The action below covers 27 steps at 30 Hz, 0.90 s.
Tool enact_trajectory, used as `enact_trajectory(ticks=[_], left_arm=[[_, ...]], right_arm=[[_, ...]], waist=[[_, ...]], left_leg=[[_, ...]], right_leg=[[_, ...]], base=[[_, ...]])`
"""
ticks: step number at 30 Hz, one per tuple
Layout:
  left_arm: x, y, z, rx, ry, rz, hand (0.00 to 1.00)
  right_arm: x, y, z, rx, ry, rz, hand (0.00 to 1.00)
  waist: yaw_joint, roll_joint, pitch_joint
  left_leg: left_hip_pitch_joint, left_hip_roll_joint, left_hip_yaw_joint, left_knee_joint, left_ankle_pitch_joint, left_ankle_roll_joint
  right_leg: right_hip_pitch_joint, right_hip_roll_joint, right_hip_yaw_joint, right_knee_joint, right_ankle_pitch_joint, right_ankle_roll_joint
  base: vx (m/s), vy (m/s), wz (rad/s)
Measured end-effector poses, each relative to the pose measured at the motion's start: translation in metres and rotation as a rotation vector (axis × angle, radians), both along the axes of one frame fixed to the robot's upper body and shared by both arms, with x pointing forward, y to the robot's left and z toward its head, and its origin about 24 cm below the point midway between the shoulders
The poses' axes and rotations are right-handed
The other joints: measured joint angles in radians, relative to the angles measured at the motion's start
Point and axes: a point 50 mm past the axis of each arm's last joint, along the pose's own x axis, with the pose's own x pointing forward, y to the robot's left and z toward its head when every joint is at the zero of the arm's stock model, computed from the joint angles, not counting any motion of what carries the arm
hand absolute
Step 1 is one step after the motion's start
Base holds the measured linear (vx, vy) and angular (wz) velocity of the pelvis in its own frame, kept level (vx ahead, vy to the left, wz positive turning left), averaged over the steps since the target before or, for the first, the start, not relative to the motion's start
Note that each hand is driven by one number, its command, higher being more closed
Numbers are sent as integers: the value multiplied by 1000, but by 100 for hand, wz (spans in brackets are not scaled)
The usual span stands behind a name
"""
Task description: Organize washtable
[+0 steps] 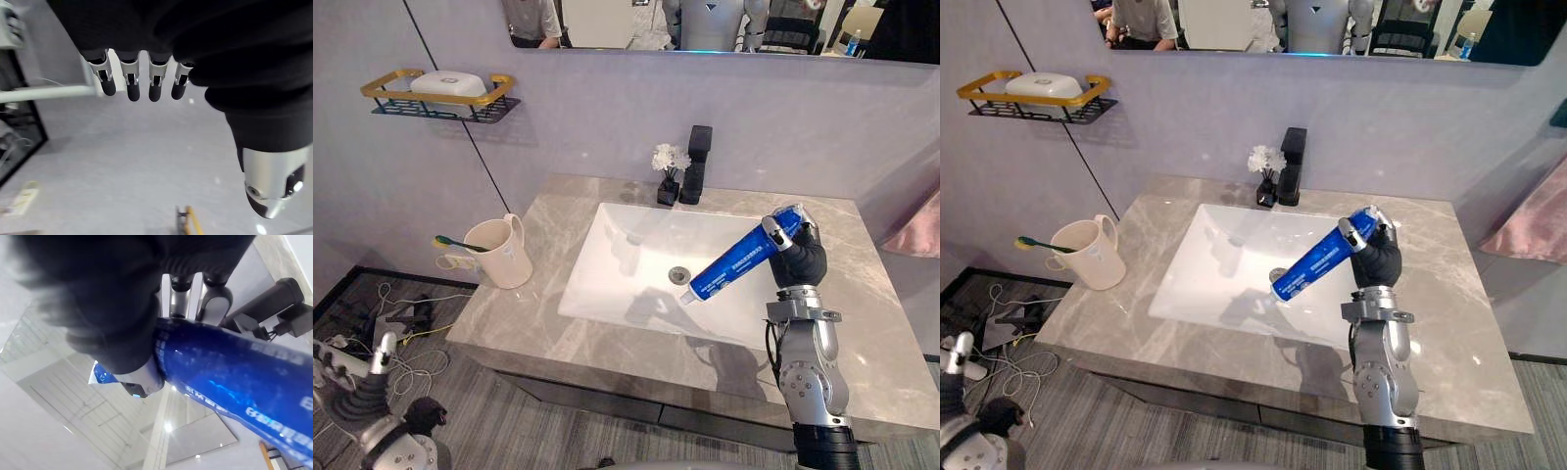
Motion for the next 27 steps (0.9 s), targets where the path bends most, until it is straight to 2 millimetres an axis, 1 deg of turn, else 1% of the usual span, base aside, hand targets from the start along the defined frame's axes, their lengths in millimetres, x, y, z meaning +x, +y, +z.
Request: enact_trajectory(ticks=[1,2,4,6,7,9,10,12,13,16,19,22,25,27], left_arm=[[-6,-3,-15,-56,44,-1,0],[-8,-5,-22,-83,68,-2,0],[-18,-15,-47,-186,158,-19,0],[-23,-24,-63,-255,214,-42,0],[-24,-27,-67,-273,230,-51,0],[-26,-39,-80,-333,272,-101,0],[-27,-41,-82,-344,282,-108,0],[-29,-52,-93,-397,325,-154,0],[-28,-61,-98,-426,354,-192,0],[-24,-74,-105,-450,392,-272,0],[-20,-83,-107,-466,403,-332,0],[-18,-89,-110,-474,418,-369,0],[-13,-94,-110,-473,416,-400,0],[-10,-96,-110,-467,421,-423,0]], right_arm=[[0,0,0,-4,0,-2,100],[0,0,0,-8,0,-3,100],[0,0,0,-16,0,-6,100],[0,1,0,-15,1,-5,100],[0,1,0,-16,4,-7,100],[1,4,1,-27,6,-2,100],[2,5,1,-34,3,-2,100],[4,12,3,-52,-4,19,100],[5,15,5,-53,-10,32,100],[7,22,8,-56,-25,58,100],[10,26,13,-78,-46,66,100],[12,32,19,-95,-71,82,100],[14,34,23,-101,-90,82,100],[17,41,32,-130,-120,95,100]], waist=[[0,-1,0],[0,-1,0],[0,-3,0],[-1,-8,2],[-3,-10,4],[-2,-23,11],[-2,-26,12],[-2,-29,14],[-2,-29,14],[-1,-33,16],[-1,-39,20],[-2,-47,26],[-1,-54,29],[-1,-54,29]], left_leg=[[-1,0,-1,0,0,0],[-1,0,-2,1,0,0],[-1,-1,-4,2,0,0],[0,-1,-11,2,0,0],[0,-2,-15,2,0,0],[1,-2,-21,2,0,0],[1,-2,-22,2,0,0],[1,-5,-25,2,0,0],[1,-8,-28,2,0,1],[1,-11,-31,2,0,1],[1,-14,-33,2,0,1],[1,-17,-38,2,0,1],[2,-20,-47,2,0,1],[2,-23,-50,2,-1,2]], right_leg=[[0,0,-1,0,-1,1],[0,0,-2,0,-2,1],[2,-1,-4,0,-5,4],[6,-1,-11,0,-9,5],[9,-2,-15,0,-10,6],[10,-2,-19,0,-13,5],[10,-2,-20,0,-13,5],[11,-4,-22,0,-14,6],[12,-6,-24,0,-15,7],[14,-10,-28,0,-16,8],[16,-13,-32,0,-17,10],[19,-16,-39,0,-19,13],[25,-18,-49,0,-22,15],[26,-21,-51,0,-24,18]], base=[[0,0,0],[0,0,0],[0,0,0],[12,-8,9],[-1,-8,13],[-14,-6,7],[0,0,0],[-16,1,2],[-24,5,5],[-26,7,4],[-21,5,4],[-18,1,5],[-15,-3,10],[-8,1,3]])
